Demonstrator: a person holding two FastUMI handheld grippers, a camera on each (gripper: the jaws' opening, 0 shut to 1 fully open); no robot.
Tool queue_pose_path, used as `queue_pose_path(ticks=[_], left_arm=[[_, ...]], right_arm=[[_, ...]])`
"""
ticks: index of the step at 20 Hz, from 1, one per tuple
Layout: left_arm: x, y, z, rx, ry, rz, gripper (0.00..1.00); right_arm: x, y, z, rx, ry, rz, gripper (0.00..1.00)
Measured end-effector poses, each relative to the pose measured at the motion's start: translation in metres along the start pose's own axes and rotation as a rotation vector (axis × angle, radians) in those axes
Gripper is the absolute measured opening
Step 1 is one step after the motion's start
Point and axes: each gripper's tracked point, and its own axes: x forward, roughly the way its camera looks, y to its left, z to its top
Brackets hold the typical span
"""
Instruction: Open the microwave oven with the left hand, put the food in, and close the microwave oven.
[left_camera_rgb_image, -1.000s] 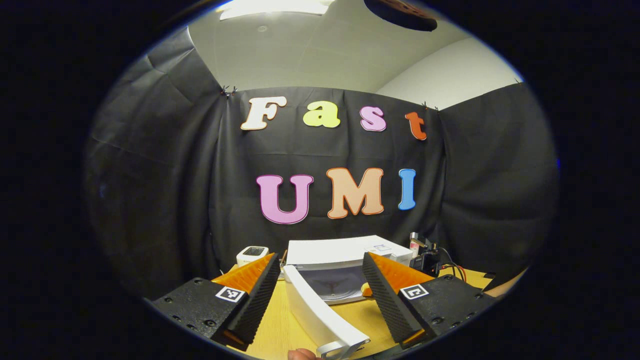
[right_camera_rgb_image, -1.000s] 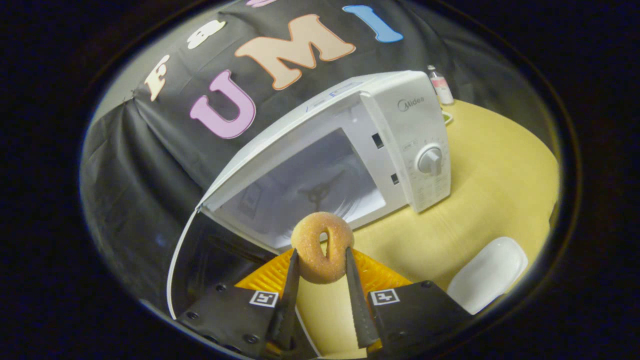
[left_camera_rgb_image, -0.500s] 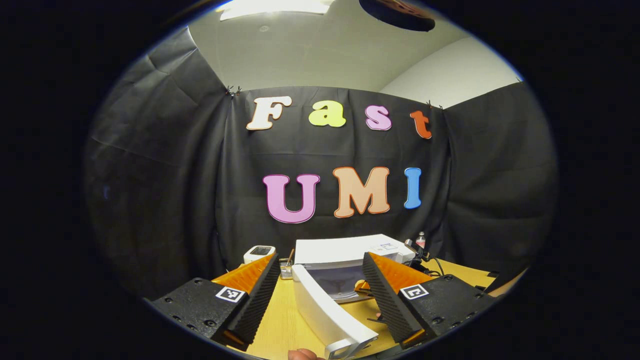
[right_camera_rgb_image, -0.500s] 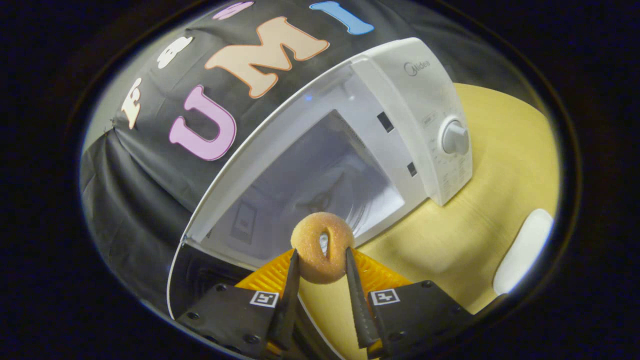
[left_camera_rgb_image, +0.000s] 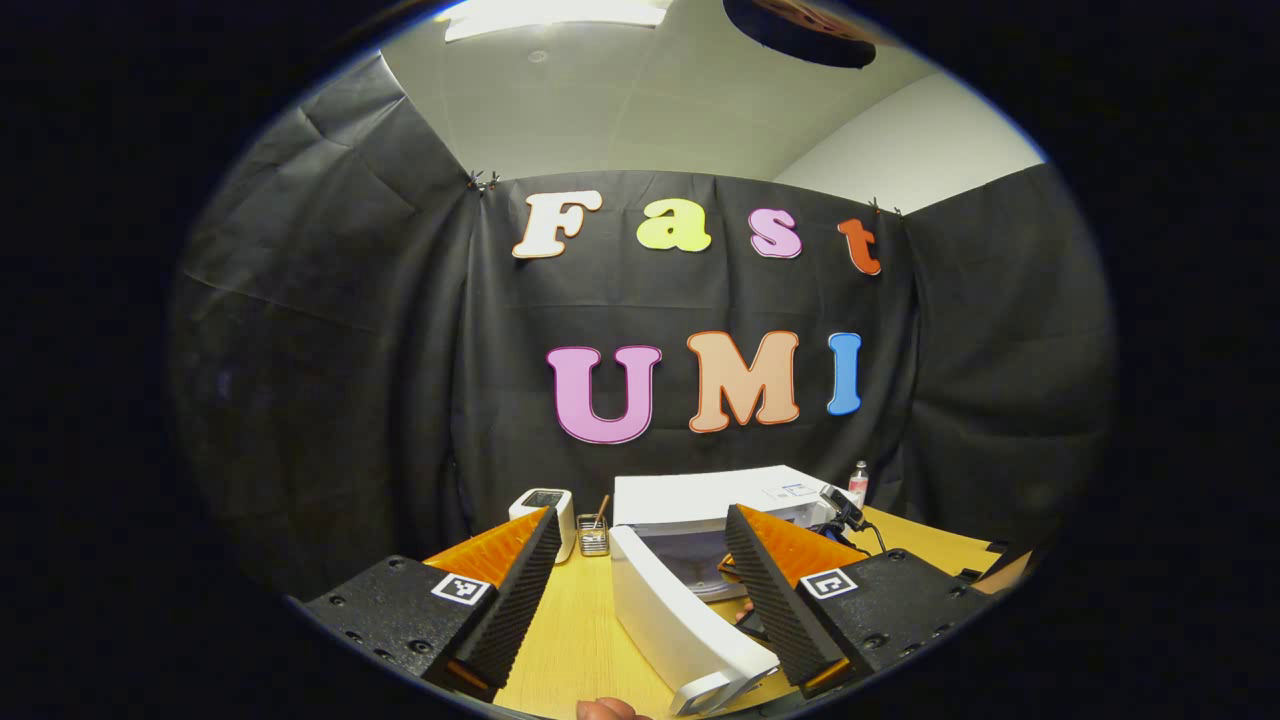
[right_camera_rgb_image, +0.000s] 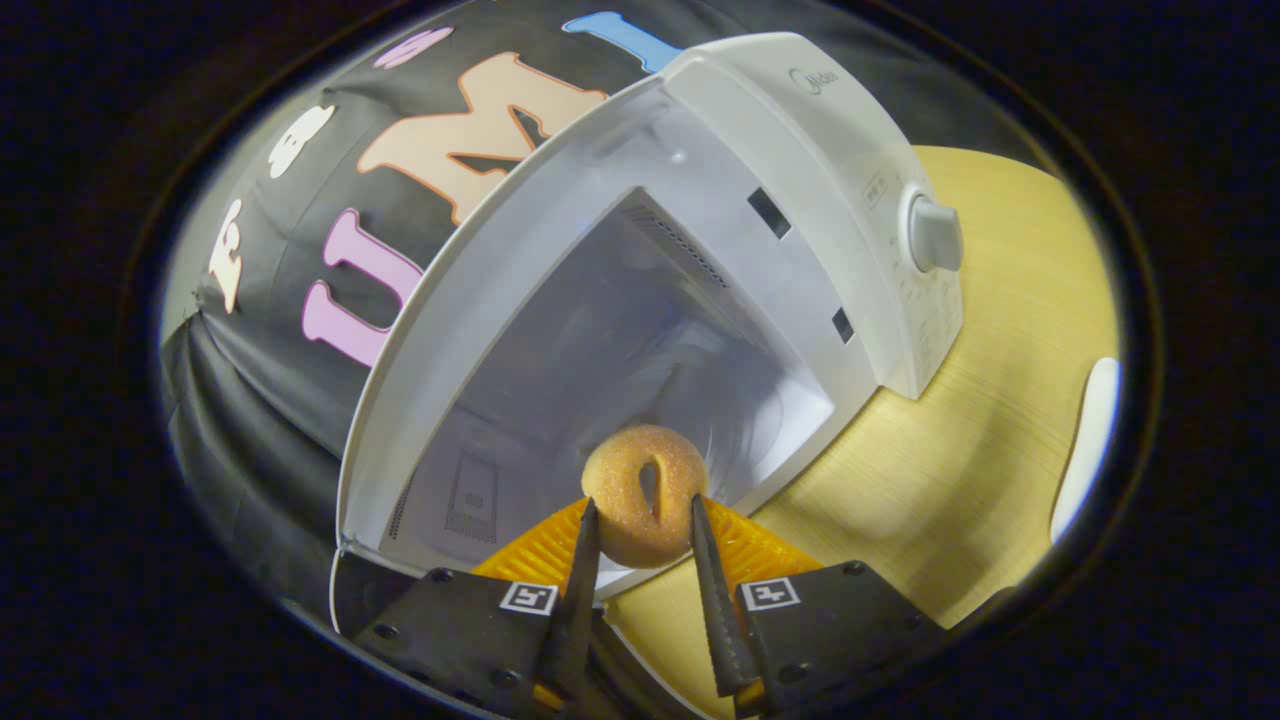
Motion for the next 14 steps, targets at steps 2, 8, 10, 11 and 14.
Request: queue_pose_path(ticks=[2, 8, 10, 11, 14], left_arm=[[-0.004, 0.003, -0.001, 0.001, 0.003, 0.013, 1.00], [-0.010, 0.015, -0.001, 0.015, 0.009, 0.050, 1.00], [-0.010, 0.018, -0.001, 0.017, 0.008, 0.062, 1.00], [-0.010, 0.020, -0.001, 0.017, 0.008, 0.066, 1.00], [-0.007, 0.021, -0.005, 0.011, 0.016, 0.074, 1.00]], right_arm=[[0.007, -0.001, 0.001, 0.004, -0.009, -0.006, 0.52], [0.025, -0.003, -0.003, 0.036, -0.026, -0.025, 0.52], [0.031, -0.005, 0.001, 0.051, -0.040, -0.036, 0.52], [0.035, -0.007, 0.002, 0.055, -0.038, -0.043, 0.45], [0.040, -0.011, -0.001, 0.059, -0.027, -0.062, 0.46]])
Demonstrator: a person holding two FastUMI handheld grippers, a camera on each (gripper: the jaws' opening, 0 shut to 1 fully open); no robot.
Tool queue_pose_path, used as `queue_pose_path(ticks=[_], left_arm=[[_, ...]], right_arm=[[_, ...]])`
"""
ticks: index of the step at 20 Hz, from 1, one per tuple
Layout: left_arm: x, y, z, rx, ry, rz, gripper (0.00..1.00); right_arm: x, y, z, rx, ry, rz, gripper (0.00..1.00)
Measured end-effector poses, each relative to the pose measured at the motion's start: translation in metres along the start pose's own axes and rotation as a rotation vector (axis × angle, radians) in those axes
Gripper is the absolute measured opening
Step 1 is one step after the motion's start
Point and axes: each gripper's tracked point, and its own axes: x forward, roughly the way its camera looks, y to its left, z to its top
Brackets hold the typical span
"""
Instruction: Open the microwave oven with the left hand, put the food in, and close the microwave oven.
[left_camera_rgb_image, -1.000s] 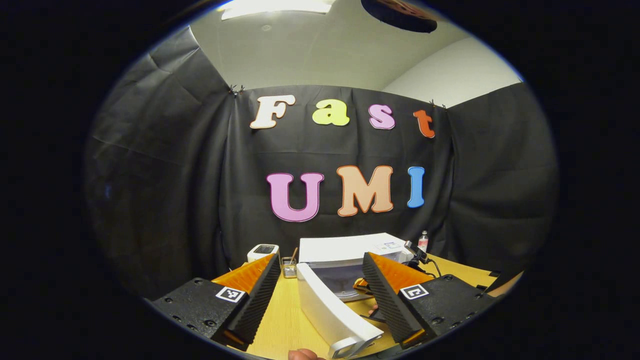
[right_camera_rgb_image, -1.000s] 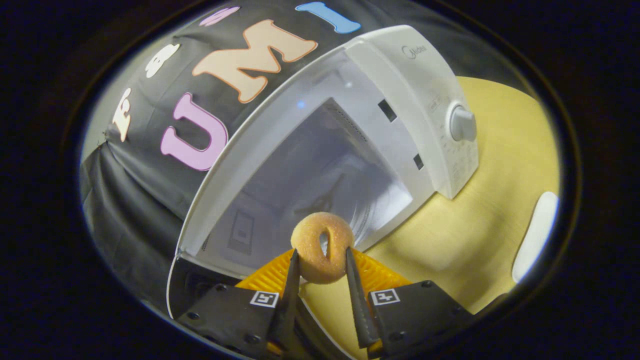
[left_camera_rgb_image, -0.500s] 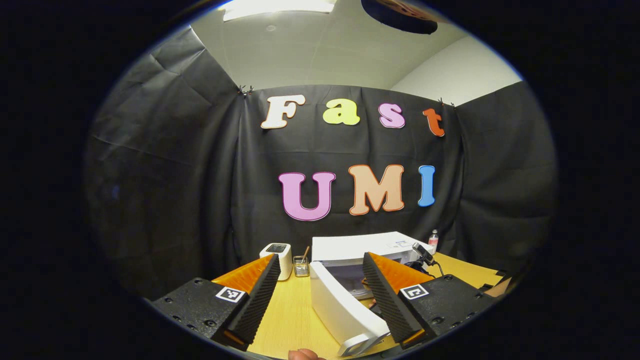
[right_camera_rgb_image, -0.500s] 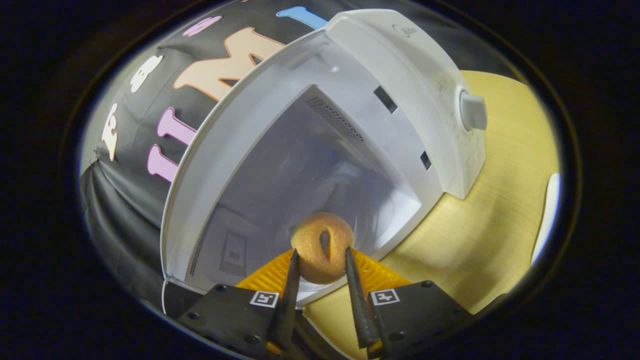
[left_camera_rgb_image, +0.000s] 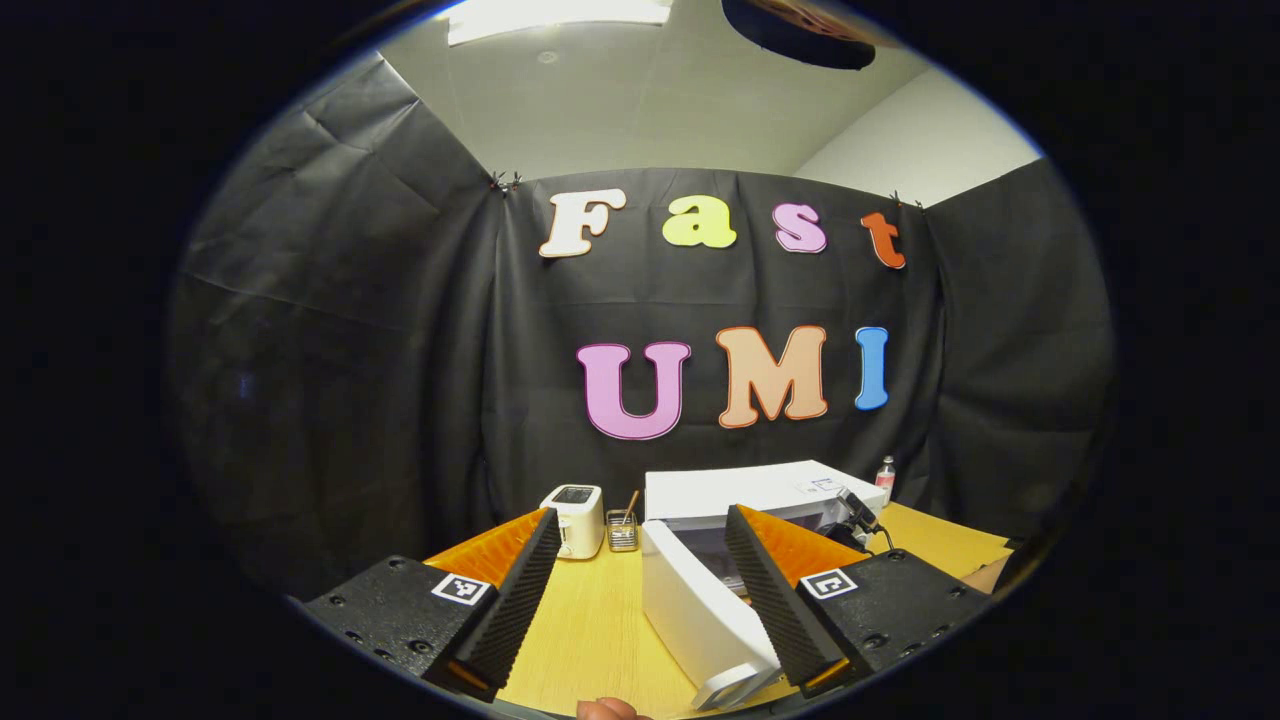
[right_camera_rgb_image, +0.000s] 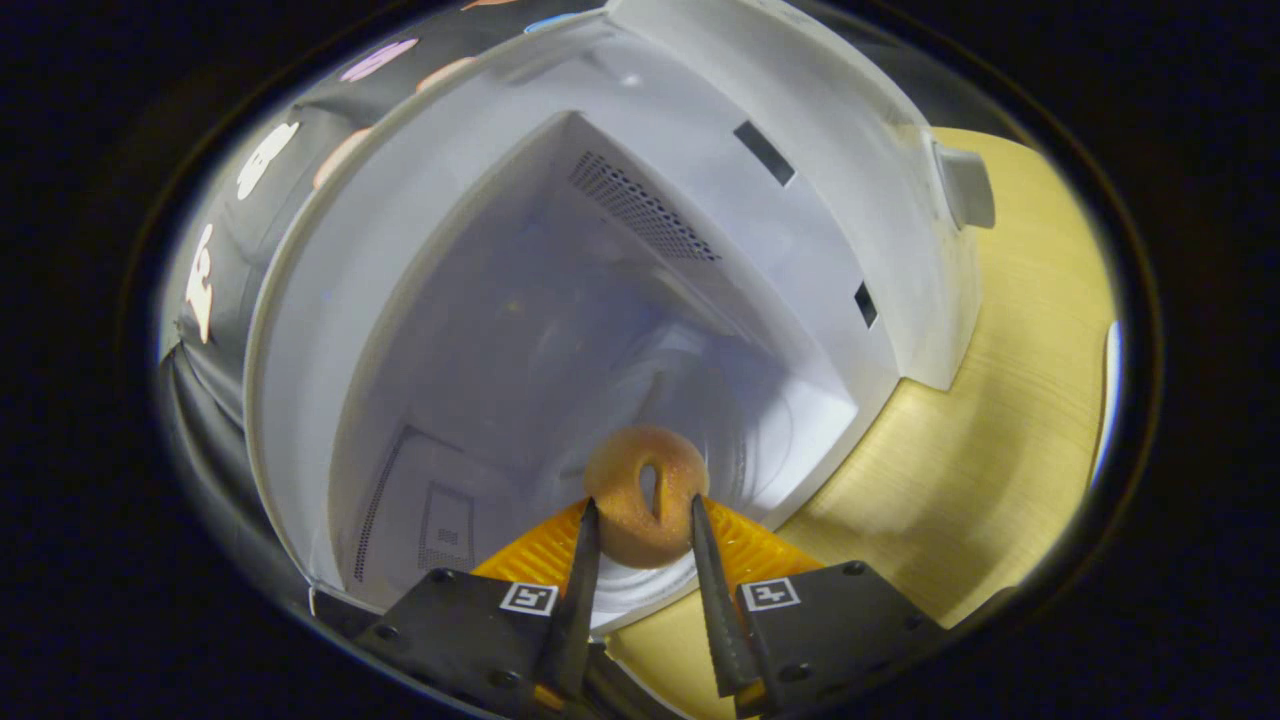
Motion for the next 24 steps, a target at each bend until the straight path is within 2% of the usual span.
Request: queue_pose_path(ticks=[2, 3, 5, 6, 9, 11, 12, 13, 16, 17, 20, 22, 24], left_arm=[[0.003, 0.000, 0.001, -0.002, -0.004, 0.001, 1.00], [0.004, 0.000, 0.001, -0.003, -0.006, 0.002, 0.97], [0.007, 0.000, 0.000, -0.004, -0.004, 0.002, 0.97], [0.008, 0.001, 0.001, -0.005, -0.004, 0.003, 0.97], [0.011, 0.002, -0.001, -0.008, -0.001, 0.006, 0.97], [0.012, 0.000, -0.001, -0.011, 0.002, 0.004, 0.97], [0.013, -0.001, -0.001, -0.012, 0.001, 0.001, 0.97], [0.013, -0.002, -0.002, -0.013, 0.002, -0.001, 0.97], [0.016, -0.005, -0.003, -0.019, 0.002, -0.004, 0.97], [0.017, -0.005, -0.003, -0.021, 0.001, -0.005, 0.97], [0.017, -0.001, -0.001, -0.027, -0.012, 0.010, 0.97], [0.015, 0.004, -0.004, -0.008, -0.011, 0.026, 0.97], [0.011, 0.009, -0.005, 0.002, -0.012, 0.045, 0.97]], right_arm=[[0.001, -0.001, 0.000, 0.000, -0.002, -0.005, 0.48], [0.001, 0.001, 0.000, 0.003, -0.005, 0.002, 0.48], [0.003, 0.005, 0.001, 0.016, -0.007, 0.013, 0.56], [0.003, 0.007, 0.000, 0.025, -0.003, 0.023, 0.55], [0.004, 0.007, 0.005, 0.022, -0.019, 0.025, 0.84], [0.002, 0.006, 0.007, 0.003, -0.027, 0.025, 0.88], [-0.001, 0.003, 0.007, -0.014, -0.028, 0.022, 0.95], [-0.004, 0.001, 0.009, -0.033, -0.034, 0.020, 0.89], [-0.018, -0.005, 0.010, -0.097, -0.033, 0.038, 0.89], [-0.025, -0.006, 0.010, -0.123, -0.028, 0.053, 0.99], [-0.052, -0.007, 0.005, -0.239, -0.013, 0.114, 0.99], [-0.078, -0.009, 0.009, -0.352, -0.021, 0.171, 0.99], [-0.106, -0.009, 0.019, -0.412, -0.030, 0.222, 0.99]])
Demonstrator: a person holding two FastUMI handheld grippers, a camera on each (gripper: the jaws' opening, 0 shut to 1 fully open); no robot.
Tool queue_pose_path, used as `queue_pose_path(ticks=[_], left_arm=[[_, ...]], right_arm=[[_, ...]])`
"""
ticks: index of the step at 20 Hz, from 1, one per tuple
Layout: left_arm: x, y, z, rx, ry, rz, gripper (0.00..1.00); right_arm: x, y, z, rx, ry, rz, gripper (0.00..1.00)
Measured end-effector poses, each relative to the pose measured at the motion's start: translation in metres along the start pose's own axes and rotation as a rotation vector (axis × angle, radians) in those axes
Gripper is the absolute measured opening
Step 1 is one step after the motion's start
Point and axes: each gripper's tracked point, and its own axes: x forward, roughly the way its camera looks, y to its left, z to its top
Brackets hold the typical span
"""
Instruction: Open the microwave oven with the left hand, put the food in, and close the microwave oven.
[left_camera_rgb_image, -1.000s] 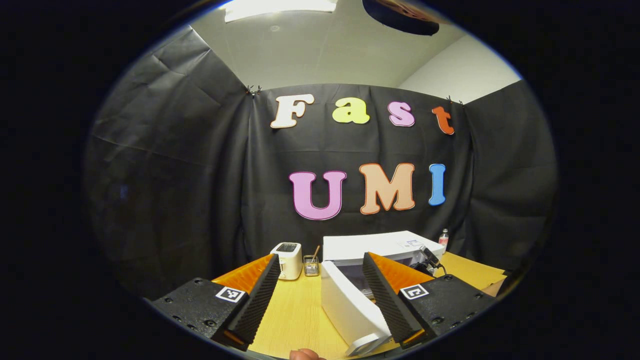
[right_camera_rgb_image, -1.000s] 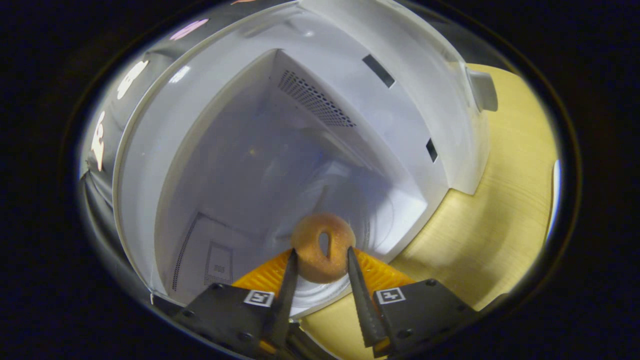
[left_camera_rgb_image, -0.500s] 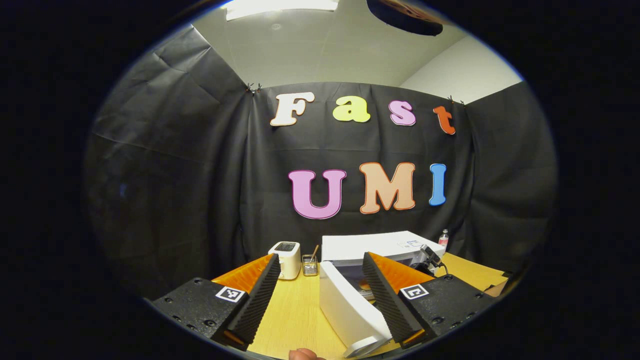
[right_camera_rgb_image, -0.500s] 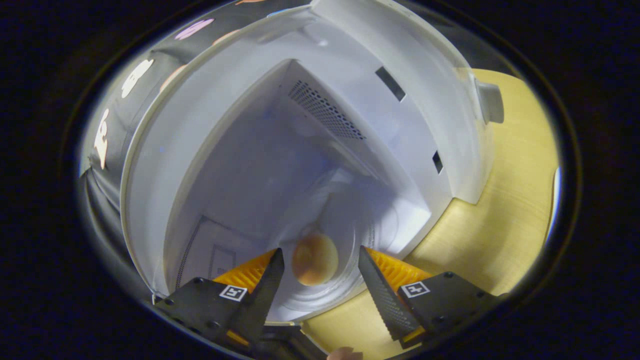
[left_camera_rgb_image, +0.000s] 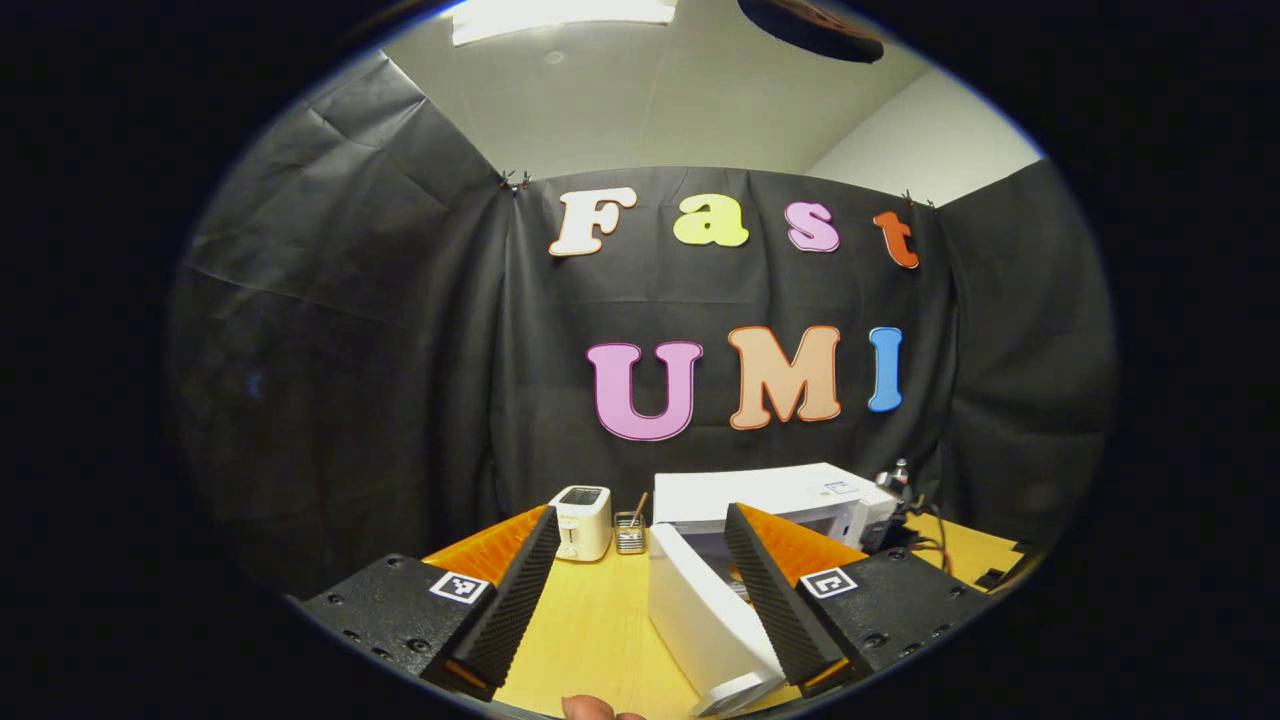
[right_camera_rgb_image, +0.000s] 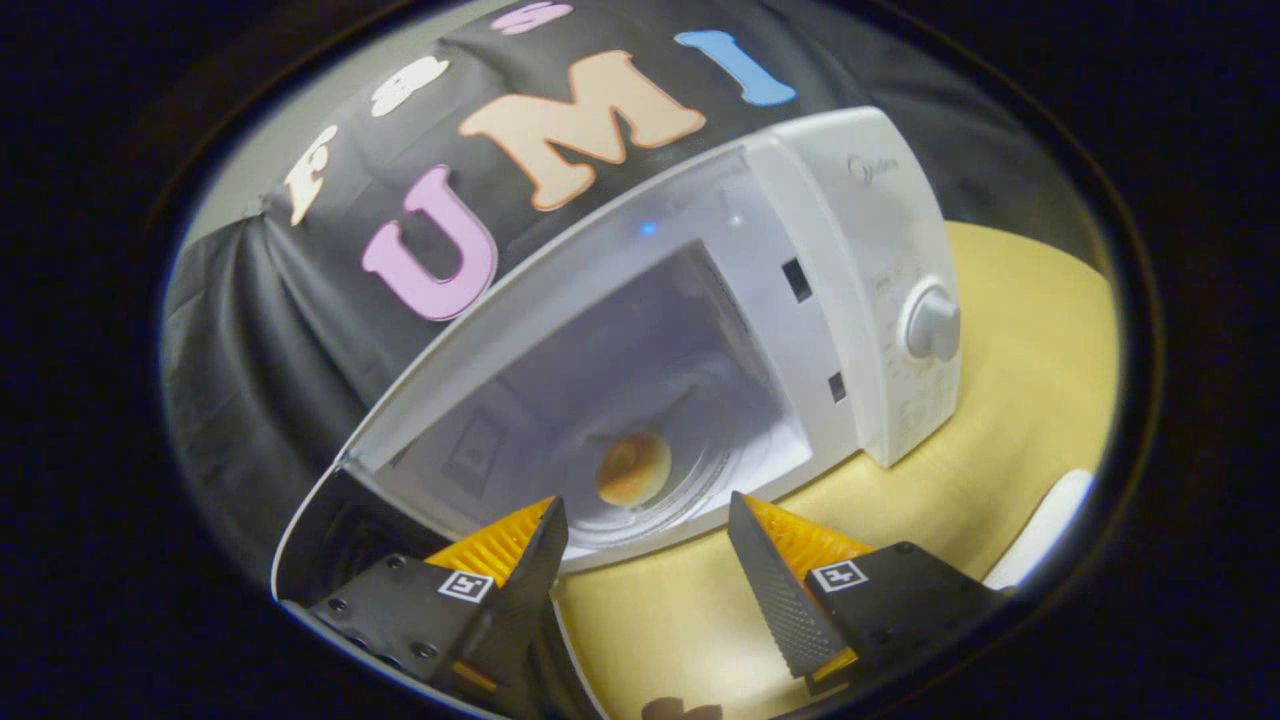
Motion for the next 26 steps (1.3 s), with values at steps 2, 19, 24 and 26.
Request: queue_pose_path(ticks=[2, 19, 24, 26], left_arm=[[-0.003, 0.007, -0.005, -0.002, 0.009, 0.027, 0.97], [-0.007, 0.000, -0.184, -0.204, 0.431, 0.043, 0.01], [-0.013, -0.044, -0.209, -0.320, 0.535, -0.046, 0.00], [-0.008, -0.055, -0.207, -0.306, 0.530, -0.065, 0.01]], right_arm=[[-0.033, -0.001, 0.022, -0.058, -0.042, 0.044, 0.99], [-0.282, 0.012, 0.247, -0.315, -0.476, 0.120, 0.98], [-0.314, 0.000, 0.271, -0.325, -0.524, 0.093, 0.98], [-0.322, -0.007, 0.278, -0.310, -0.534, 0.081, 0.98]])
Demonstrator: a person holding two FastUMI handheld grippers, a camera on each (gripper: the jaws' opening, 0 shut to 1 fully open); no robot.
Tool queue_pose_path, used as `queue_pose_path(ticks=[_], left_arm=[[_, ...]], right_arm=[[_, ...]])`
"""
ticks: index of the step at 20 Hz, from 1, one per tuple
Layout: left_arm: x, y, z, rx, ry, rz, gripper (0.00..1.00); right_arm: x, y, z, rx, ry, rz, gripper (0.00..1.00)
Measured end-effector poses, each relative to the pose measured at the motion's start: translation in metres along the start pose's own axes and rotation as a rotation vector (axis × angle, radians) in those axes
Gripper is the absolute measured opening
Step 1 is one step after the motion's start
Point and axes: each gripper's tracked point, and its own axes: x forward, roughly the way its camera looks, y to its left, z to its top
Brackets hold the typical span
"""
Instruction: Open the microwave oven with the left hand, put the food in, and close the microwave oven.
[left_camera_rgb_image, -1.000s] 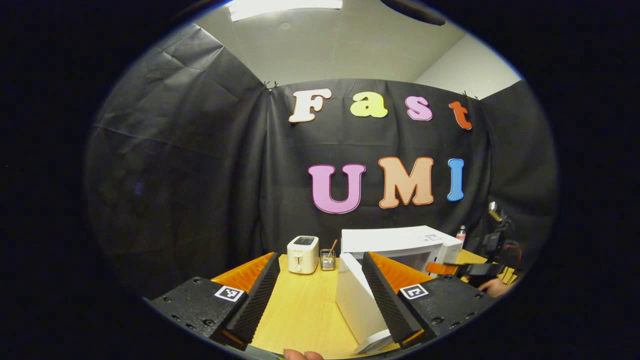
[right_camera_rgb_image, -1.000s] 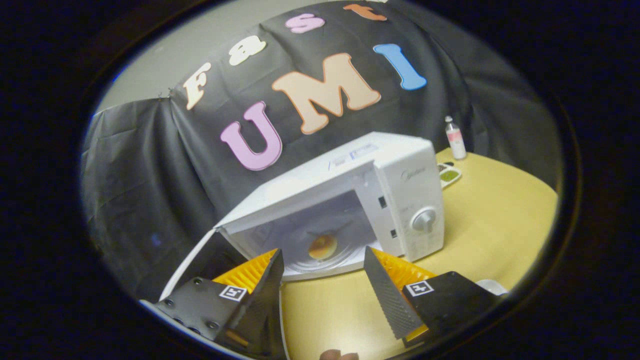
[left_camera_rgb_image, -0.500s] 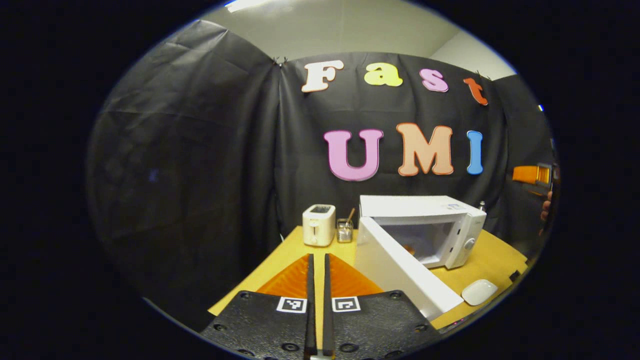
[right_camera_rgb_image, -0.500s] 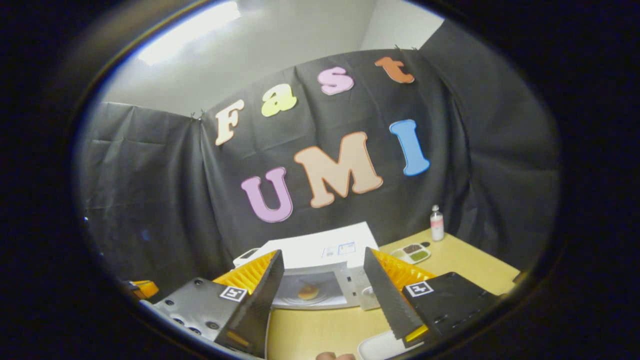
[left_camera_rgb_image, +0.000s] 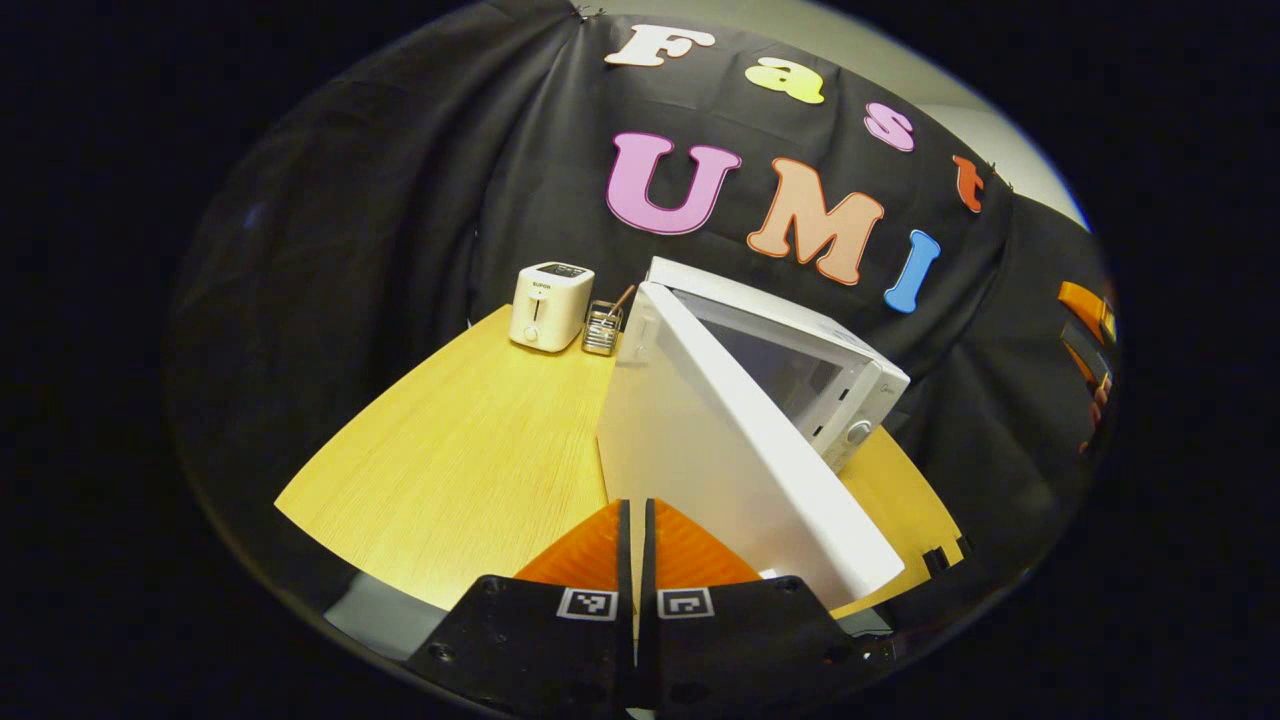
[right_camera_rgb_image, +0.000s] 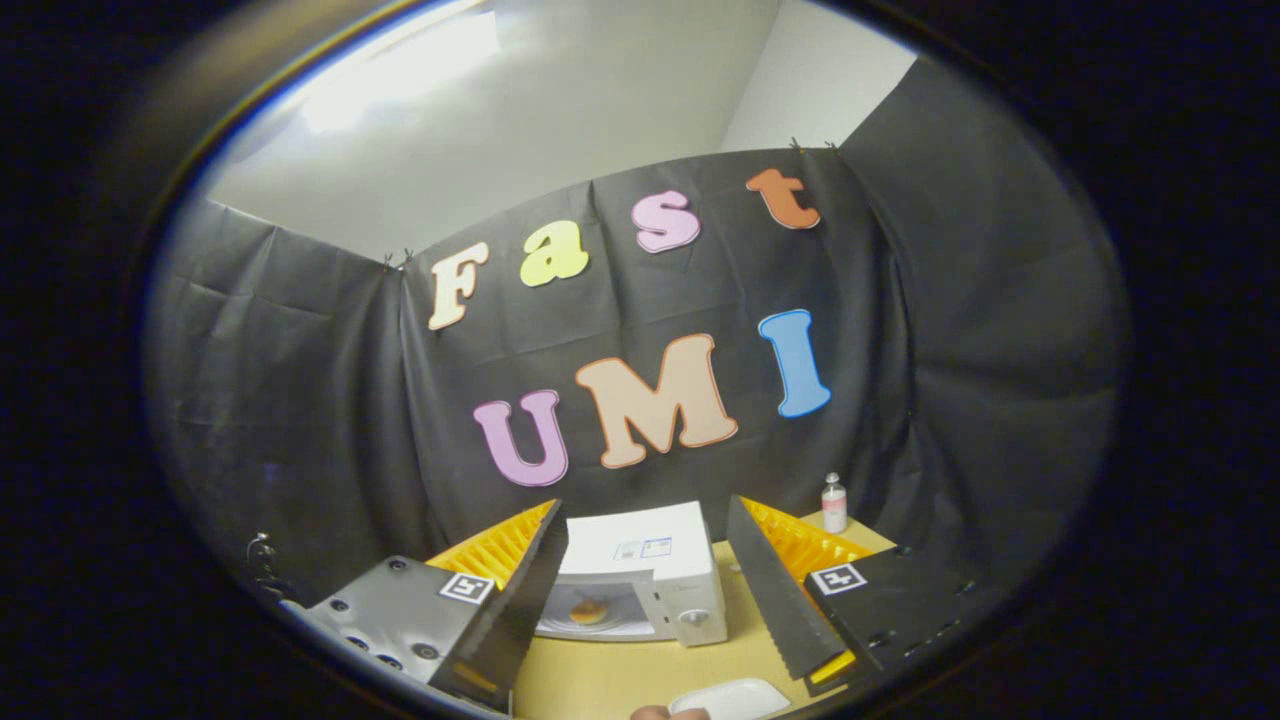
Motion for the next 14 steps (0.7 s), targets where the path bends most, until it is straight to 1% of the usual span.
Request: queue_pose_path(ticks=[1, 7, 11, 12, 14], left_arm=[[0.002, -0.010, -0.001, 0.003, 0.006, -0.018, 0.00], [0.024, -0.066, -0.009, 0.047, 0.036, -0.112, 0.01], [0.040, -0.103, -0.015, 0.077, 0.051, -0.172, 0.01], [0.044, -0.112, -0.015, 0.086, 0.053, -0.186, 0.01], [0.056, -0.126, -0.015, 0.100, 0.059, -0.206, 0.01]], right_arm=[[-0.001, -0.004, 0.004, 0.003, -0.006, -0.007, 0.89], [-0.012, -0.031, 0.030, -0.005, -0.049, -0.052, 0.89], [-0.030, -0.053, 0.050, -0.026, -0.082, -0.098, 0.89], [-0.034, -0.060, 0.054, -0.034, -0.089, -0.113, 0.98], [-0.044, -0.070, 0.063, -0.055, -0.104, -0.138, 0.98]])
